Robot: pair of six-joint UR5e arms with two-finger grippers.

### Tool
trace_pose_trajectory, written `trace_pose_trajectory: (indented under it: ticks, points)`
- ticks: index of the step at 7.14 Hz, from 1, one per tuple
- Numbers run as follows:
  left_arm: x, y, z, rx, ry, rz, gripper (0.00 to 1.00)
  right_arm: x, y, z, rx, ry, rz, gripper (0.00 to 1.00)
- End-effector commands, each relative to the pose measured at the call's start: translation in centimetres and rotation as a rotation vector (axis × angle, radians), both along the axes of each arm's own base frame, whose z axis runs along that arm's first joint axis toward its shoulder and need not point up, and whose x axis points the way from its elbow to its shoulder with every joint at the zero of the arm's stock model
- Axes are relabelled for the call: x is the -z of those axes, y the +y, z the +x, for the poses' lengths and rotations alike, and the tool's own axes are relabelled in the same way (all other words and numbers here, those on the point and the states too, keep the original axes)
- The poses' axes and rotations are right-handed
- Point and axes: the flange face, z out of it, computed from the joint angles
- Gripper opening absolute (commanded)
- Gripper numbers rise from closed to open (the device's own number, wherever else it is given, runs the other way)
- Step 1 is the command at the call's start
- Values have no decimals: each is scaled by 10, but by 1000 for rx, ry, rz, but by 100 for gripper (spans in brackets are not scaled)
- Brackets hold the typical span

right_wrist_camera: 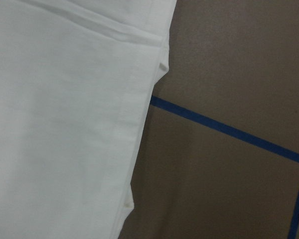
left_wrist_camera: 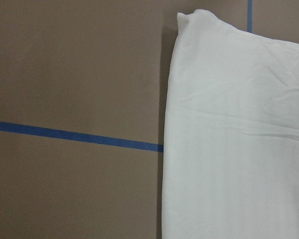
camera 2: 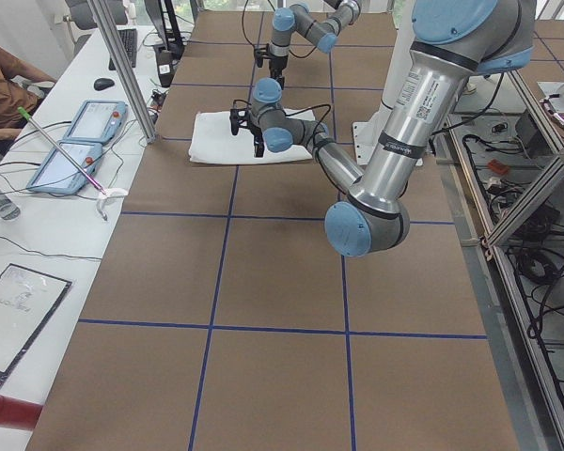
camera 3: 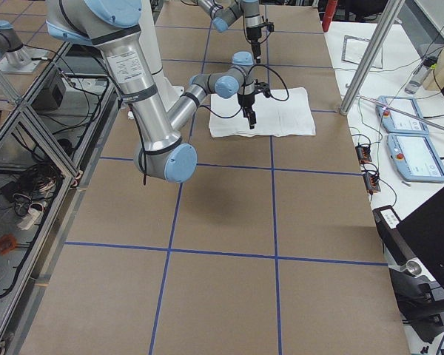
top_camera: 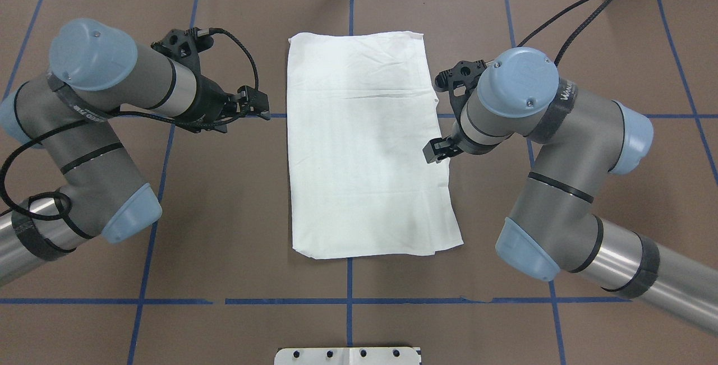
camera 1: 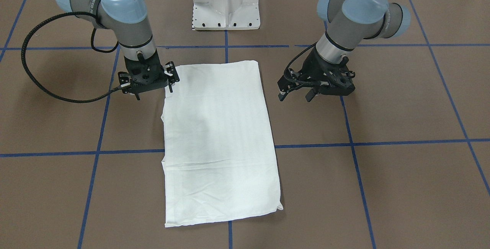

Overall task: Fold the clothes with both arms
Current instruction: 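Lower the left gripper to the shirt's near edge while the right gripper lifts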

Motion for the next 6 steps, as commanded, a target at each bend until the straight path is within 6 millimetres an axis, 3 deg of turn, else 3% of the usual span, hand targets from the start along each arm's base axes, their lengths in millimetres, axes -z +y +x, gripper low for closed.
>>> trace_pose_trajectory:
  ticks: [1,3,5,6]
  points:
    - [1,38,34,-24,23,-103,100,20,29,10,-34,-91,-111,99]
    - [19,122,70,-19,33,-254,100,28,37,15,-71,-130,-187,100]
    - [28,178,110,-56,-11,-396,100,33,39,17,-71,-140,-179,100]
    - [29,193,126,-39,-20,-405,99,37,39,17,-69,-165,-165,100]
